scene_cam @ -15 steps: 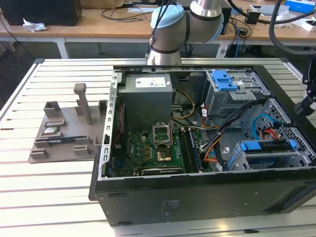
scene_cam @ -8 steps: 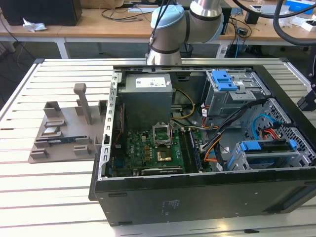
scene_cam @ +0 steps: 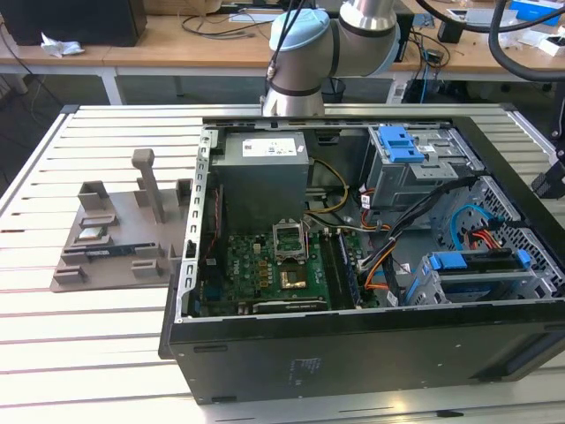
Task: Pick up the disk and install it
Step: 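Insert the first disk wire, then insert the second disk wire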
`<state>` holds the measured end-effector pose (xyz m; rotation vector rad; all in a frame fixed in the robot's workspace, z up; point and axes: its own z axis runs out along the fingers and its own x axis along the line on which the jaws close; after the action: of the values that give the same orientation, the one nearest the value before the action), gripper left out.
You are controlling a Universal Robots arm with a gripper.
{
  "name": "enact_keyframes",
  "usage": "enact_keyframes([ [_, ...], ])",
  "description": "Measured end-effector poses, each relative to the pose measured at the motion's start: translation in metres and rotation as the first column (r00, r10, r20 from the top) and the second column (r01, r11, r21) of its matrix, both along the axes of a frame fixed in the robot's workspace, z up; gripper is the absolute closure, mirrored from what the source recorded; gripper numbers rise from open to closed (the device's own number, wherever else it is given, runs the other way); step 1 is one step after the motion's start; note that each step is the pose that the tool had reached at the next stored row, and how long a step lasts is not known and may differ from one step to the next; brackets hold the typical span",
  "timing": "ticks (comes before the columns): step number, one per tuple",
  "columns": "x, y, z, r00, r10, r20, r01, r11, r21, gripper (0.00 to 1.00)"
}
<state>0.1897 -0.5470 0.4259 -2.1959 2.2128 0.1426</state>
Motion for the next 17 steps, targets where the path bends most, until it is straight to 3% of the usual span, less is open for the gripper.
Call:
enact_keyframes([
  [4,0.0,0.0,0.0,1.0,0.0,0.0,0.0,1.0,0.0001,0.89],
  [5,0.0,0.0,0.0,1.0,0.0,0.0,0.0,1.0,0.0002,0.76],
  [6,0.0,0.0,0.0,1.0,0.0,0.0,0.0,1.0,0.0003,0.7],
  [7,-0.001,0.0005,-0.0019,1.0,0.0,0.0001,0.0,1.0,0.0001,0.7],
  [10,-0.013,0.0031,-0.0222,1.0,0.0,0.0,0.0,1.0,0.0005,0.7],
  [12,-0.018,0.0035,-0.0317,1.0,0.0,0.0,0.0,1.0,0.0001,0.7],
  [17,-0.019,0.0075,-0.0517,1.0,0.003,0.0,-0.003,1.0,0.0001,0.7],
])
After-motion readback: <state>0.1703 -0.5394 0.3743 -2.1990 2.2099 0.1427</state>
